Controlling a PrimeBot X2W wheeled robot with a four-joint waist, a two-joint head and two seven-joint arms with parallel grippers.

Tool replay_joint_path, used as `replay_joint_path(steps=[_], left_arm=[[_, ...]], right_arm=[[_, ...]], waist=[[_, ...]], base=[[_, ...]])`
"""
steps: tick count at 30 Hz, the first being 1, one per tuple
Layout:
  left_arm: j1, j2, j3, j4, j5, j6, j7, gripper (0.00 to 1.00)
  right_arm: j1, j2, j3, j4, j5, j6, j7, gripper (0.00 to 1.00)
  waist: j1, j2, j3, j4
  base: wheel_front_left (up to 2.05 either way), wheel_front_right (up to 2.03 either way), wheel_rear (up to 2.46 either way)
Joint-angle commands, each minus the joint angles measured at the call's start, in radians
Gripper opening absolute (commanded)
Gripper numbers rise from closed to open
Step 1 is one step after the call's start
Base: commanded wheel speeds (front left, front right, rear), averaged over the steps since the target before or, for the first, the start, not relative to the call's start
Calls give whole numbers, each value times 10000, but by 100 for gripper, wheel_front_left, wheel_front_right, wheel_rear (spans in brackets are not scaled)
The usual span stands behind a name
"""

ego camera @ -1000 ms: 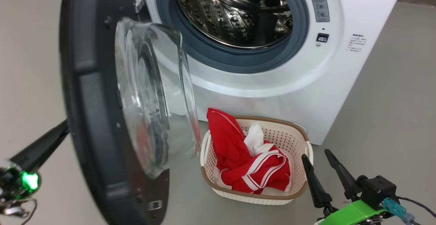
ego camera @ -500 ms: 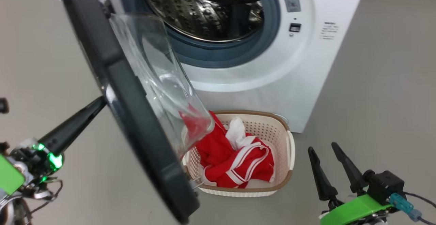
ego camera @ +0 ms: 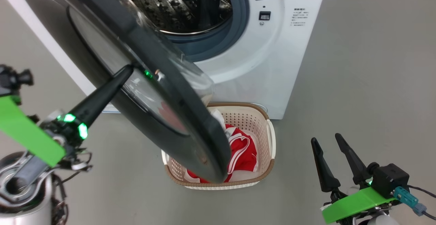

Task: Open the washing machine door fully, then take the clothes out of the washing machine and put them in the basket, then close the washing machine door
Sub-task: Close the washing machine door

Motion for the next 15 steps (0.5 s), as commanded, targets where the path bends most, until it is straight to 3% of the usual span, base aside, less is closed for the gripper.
replay_joint_path(steps=[1,15], left_arm=[[-435,302,96,-157,154,-61,-203,0],[-1490,850,-1690,934,538,-61,-3417,0]], right_arm=[[-391,9,222,-300,-121,65,-63,100],[-519,11,163,-385,-109,65,-63,100]], waist=[[0,0,123,-150],[0,0,378,-503]], base=[[0,0,0],[0,0,0]])
